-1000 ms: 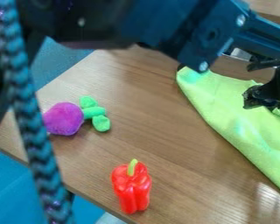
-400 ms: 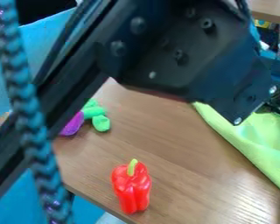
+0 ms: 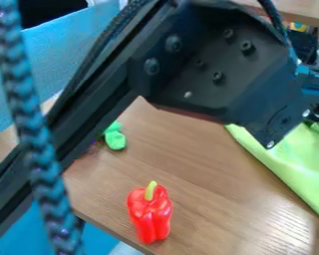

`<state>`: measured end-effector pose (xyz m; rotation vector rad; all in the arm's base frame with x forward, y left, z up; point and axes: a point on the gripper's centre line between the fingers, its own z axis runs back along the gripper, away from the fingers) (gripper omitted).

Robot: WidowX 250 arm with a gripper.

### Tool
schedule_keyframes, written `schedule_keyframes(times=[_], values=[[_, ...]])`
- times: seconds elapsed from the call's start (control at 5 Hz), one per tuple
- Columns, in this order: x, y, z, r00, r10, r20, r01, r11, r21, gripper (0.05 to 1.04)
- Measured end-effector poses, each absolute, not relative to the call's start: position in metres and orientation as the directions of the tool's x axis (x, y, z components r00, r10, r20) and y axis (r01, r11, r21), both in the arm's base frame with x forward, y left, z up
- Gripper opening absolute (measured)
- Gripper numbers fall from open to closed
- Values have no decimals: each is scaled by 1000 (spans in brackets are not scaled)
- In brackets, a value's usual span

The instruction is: Unfold the cloth from top right to bottom left

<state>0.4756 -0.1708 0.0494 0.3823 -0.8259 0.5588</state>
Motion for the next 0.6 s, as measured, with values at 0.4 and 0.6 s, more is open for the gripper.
schedule_keyframes(times=[0.4, 0.6], values=[[479, -163, 43, 545, 295, 785, -608, 783, 128, 1000], [480, -164, 32, 559, 283, 780, -602, 784, 147, 999]])
